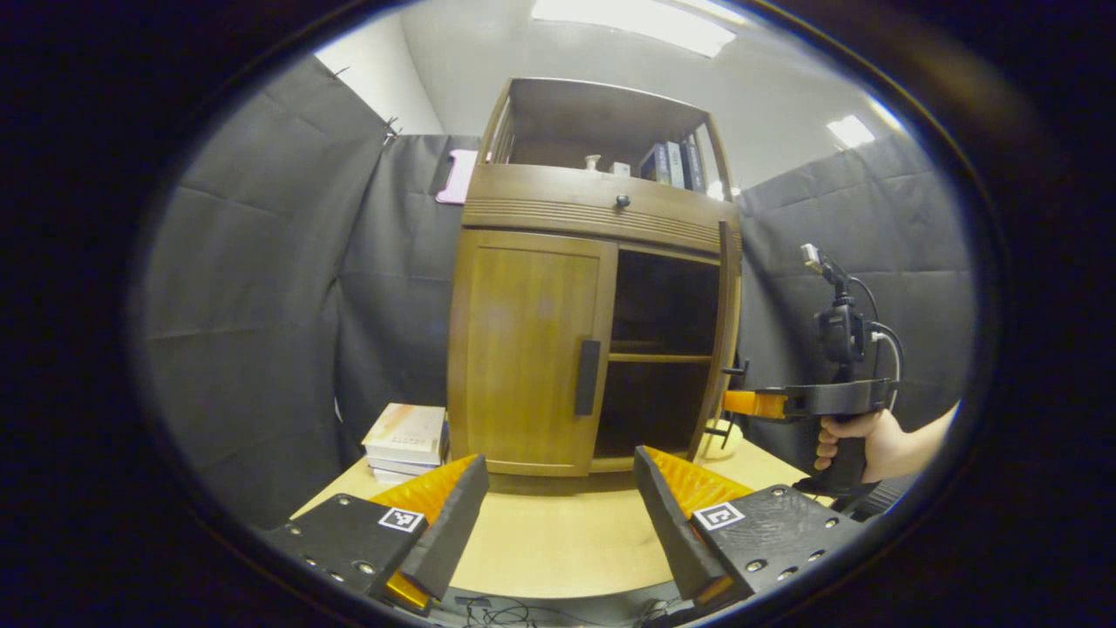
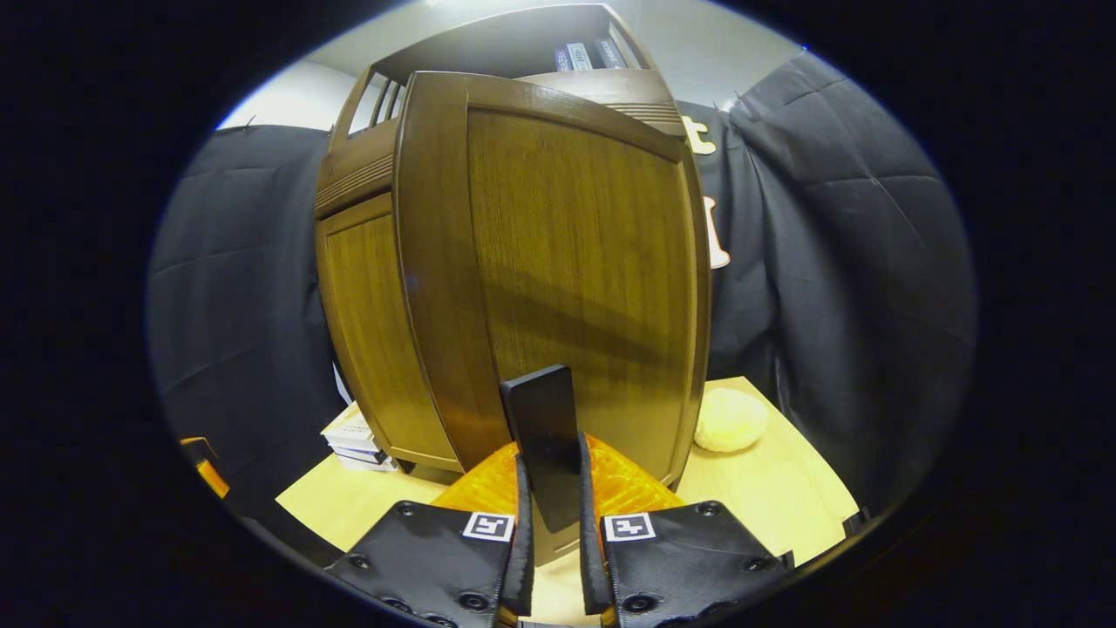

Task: Open the right door of the double-door shoe cabinet with the right hand, and open the left door with the left hand.

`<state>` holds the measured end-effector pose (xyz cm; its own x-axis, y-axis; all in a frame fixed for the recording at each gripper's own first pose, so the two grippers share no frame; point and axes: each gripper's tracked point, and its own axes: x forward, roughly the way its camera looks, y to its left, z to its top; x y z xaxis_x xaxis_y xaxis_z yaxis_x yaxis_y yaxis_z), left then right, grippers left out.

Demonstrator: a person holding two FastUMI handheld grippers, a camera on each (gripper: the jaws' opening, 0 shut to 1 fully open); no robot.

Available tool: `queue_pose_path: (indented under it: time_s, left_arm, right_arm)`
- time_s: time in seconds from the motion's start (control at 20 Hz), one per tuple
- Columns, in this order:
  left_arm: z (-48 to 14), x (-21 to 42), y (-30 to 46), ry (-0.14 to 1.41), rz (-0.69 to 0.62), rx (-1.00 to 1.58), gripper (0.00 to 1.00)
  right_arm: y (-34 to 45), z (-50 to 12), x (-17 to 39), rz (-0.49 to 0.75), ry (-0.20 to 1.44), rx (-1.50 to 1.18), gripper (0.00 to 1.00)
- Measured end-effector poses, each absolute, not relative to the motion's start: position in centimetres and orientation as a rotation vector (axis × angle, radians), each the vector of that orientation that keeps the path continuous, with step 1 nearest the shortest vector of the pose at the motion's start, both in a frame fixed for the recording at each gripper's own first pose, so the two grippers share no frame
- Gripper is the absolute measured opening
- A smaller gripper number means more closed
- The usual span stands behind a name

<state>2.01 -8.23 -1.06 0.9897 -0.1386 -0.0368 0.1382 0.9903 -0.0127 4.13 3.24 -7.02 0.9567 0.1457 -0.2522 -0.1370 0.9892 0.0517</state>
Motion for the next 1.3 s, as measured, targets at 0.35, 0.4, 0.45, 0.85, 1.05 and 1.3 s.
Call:
queue_pose_path:
  time_s: [0.35, 0.4, 0.45, 0.85, 1.05, 1.3]
  left_arm:
    - [-0.6, 7.5, -9.4, 0.042, -0.115, -0.035, 0.96]
    - [-0.3, 8.1, -9.6, 0.049, -0.101, -0.034, 0.96]
    - [0.0, 8.6, -9.7, 0.055, -0.087, -0.028, 0.96]
    - [1.2, 9.9, -15.4, 0.046, -0.035, 0.027, 0.96]
    - [0.3, 9.1, -19.4, 0.059, -0.011, 0.030, 0.96]
    - [-0.3, 7.8, -22.8, 0.064, 0.047, 0.062, 0.96]
  right_arm:
    - [-0.2, -7.0, 2.6, 0.193, 0.282, 0.062, 0.23]
    - [-0.8, -6.9, 2.4, 0.209, 0.278, 0.060, 0.23]
    - [-1.3, -6.8, 2.2, 0.224, 0.278, 0.061, 0.22]
    - [-6.3, -6.7, 0.9, 0.321, 0.272, 0.049, 0.22]
    - [-9.5, -6.3, 1.1, 0.345, 0.267, 0.078, 0.22]
    - [-15.0, -6.2, 3.0, 0.325, 0.258, 0.096, 0.21]
